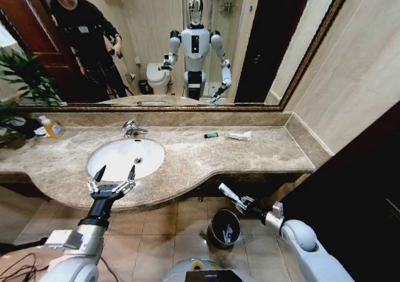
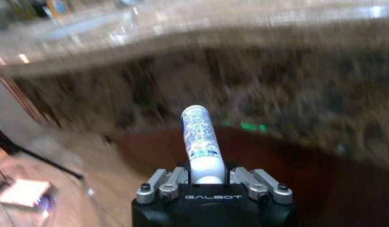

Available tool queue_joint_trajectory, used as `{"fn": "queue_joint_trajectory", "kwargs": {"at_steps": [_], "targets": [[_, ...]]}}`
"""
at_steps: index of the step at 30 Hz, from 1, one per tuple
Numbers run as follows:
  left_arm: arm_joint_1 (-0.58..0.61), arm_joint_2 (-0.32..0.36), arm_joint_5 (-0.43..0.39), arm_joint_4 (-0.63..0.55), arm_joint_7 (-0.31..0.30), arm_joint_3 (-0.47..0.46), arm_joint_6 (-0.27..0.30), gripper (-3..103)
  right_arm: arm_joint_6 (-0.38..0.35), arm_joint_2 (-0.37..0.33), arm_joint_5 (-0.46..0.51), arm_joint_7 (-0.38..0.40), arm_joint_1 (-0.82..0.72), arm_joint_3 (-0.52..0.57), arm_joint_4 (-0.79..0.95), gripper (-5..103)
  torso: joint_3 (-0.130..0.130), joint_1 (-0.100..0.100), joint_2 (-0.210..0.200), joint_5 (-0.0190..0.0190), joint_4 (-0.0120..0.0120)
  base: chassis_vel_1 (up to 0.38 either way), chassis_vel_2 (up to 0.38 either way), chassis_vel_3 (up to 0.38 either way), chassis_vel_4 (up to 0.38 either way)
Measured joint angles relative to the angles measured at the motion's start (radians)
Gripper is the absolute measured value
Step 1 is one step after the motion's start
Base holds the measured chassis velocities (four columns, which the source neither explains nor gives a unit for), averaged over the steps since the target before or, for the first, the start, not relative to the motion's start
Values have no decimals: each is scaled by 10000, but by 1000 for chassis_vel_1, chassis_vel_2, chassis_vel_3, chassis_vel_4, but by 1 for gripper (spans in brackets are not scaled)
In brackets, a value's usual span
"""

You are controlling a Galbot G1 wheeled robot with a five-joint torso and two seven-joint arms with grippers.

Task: Pick up the trash from the sink and place it in the trash bin.

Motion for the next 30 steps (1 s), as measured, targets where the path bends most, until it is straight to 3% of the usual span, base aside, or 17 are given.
{"fn": "queue_joint_trajectory", "kwargs": {"at_steps": [2, 3, 6, 7, 10, 19, 27, 30], "targets": [[-1, 0, 0, 0, 0, 0, 0, 100, -15, 245, -698, 915, -3, -144, -299, 29, 0, 0, 0, -3, 1, 0, 0, 0, 0], [-1, 0, 0, 0, 0, 0, 0, 100, -15, 245, -698, 915, -3, -144, -299, 29, 0, 0, 0, -3, 1, 0, 0, 0, 0], [0, 0, 0, 0, 0, 0, 0, 100, -20, 710, -1805, 2637, 154, -520, -922, 29, 0, 0, 0, 0, 0, 0, 0, 0, 0], [0, 0, 0, 0, 0, 0, 0, 100, -20, 710, -1805, 2637, 154, -520, -922, 29, 0, 0, 0, 0, 0, 0, 0, 0, 0], [-1, 0, 0, 0, 0, 0, 0, 100, -68, 1198, -2184, 3876, 276, -806, -1533, 29, 0, 0, -1, 1, 0, 0, 0, 0, 0], [0, 0, 0, 0, 0, 0, 0, 100, -60, 1663, -2541, 3867, 189, -1063, -2001, 29, 0, 0, 0, 0, 0, 0, 0, 0, 0], [-1, 0, 0, 0, 0, 0, 0, 100, 548, 1851, -2589, 3927, 312, -1269, -2792, 27, 0, 0, 0, 1, 1, 0, 0, 0, 0], [0, 0, 0, 0, 0, 0, 0, 100, 734, 1911, -2697, 4060, 328, -1367, -3069, 42, 0, 0, 0, 0, 0, 0, 0, 0, 0]]}}
